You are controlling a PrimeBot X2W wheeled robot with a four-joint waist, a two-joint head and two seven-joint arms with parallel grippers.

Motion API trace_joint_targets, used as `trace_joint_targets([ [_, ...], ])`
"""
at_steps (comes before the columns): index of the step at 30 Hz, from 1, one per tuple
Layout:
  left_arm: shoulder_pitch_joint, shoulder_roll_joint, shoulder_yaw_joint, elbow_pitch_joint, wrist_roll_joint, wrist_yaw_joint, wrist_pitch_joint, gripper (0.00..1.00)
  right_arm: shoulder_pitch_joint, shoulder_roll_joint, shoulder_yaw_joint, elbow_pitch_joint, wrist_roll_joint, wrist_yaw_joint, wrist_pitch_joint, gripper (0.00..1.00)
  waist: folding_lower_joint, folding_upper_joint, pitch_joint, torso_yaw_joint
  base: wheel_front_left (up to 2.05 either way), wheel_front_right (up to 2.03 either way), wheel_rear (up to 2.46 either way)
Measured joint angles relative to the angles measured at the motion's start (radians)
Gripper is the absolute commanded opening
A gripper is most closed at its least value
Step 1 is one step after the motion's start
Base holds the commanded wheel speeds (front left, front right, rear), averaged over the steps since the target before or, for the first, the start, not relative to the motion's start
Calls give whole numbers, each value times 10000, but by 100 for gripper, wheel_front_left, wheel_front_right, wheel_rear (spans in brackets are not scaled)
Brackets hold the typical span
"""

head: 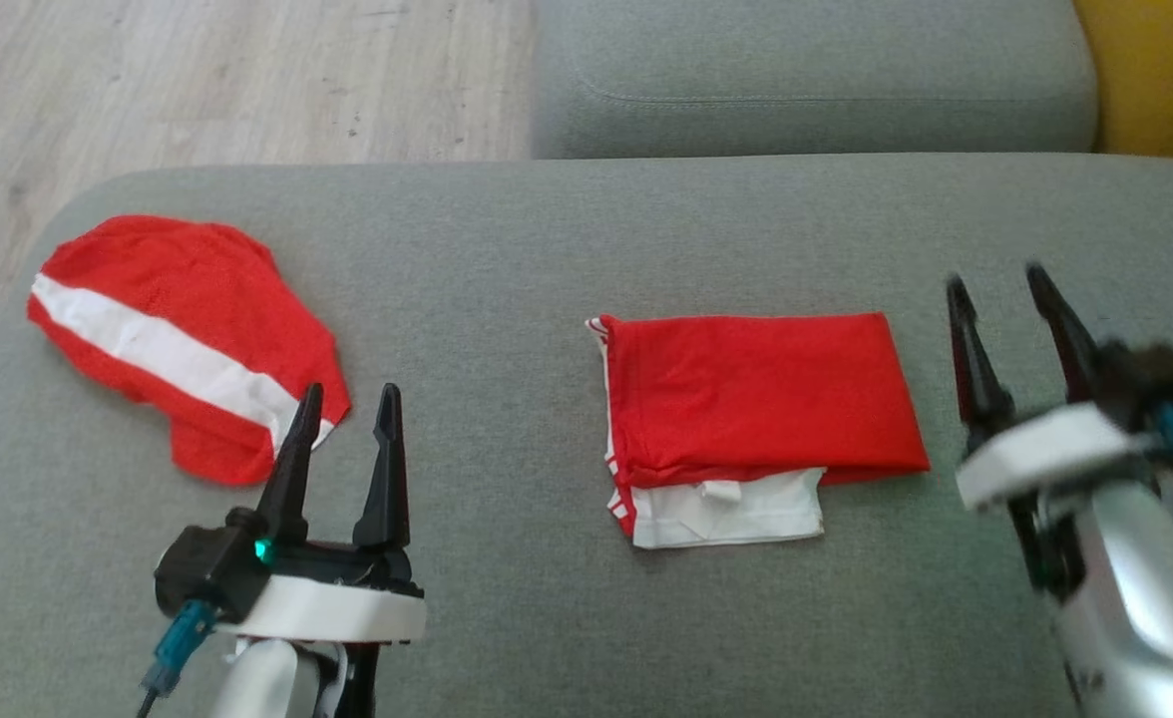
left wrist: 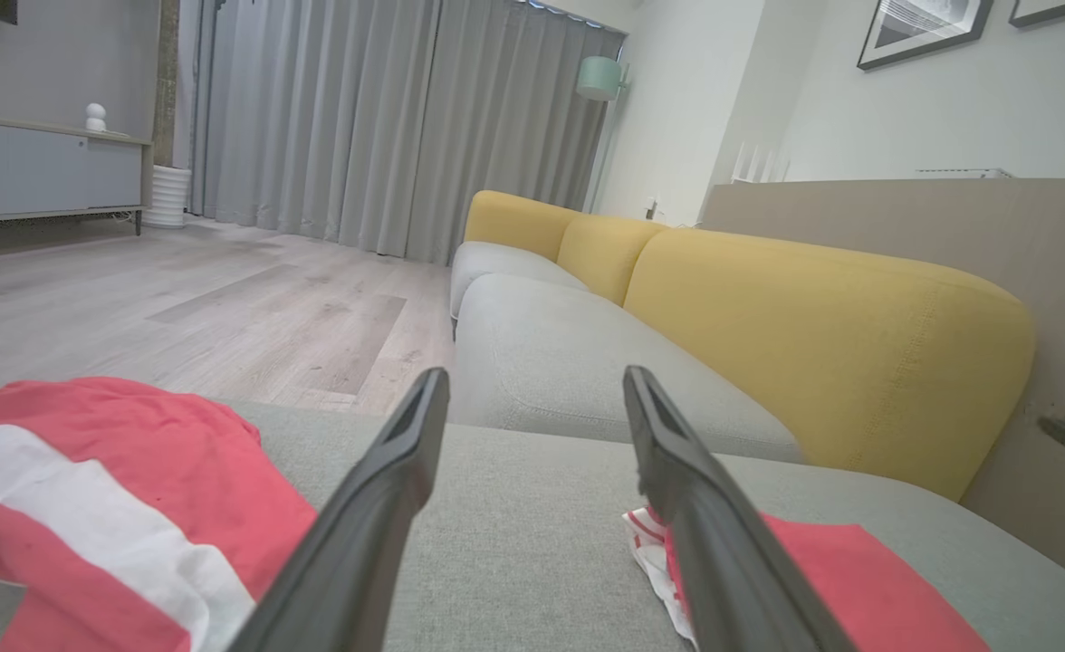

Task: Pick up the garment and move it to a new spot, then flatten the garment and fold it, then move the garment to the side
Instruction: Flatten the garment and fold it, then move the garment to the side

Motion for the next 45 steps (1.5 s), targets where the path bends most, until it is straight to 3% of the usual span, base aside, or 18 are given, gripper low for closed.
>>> trace_joint_targets([
  [4,2,-6,38,-33,157,0,0,100,1256,589,-815,-905,-784,-2,0,100,0,0,16,-160,0,0,0],
  [11,199,-12,105,307,247,0,0,100,2313,1430,-1237,-1593,-1804,-2,0,100,-1,0,-22,-278,0,0,0],
  [28,413,-12,-6,35,337,0,0,100,2676,1735,-1910,-1981,-2217,-2,0,100,0,0,271,-193,0,0,0],
  [37,-30,-13,-267,-29,349,0,0,100,1372,1737,-2767,-454,-2535,0,6,100,1,0,1037,2,0,0,0],
  [45,-450,-29,-382,61,336,0,0,100,223,1732,-3037,1770,-2266,0,268,100,2,0,1707,441,0,0,0],
])
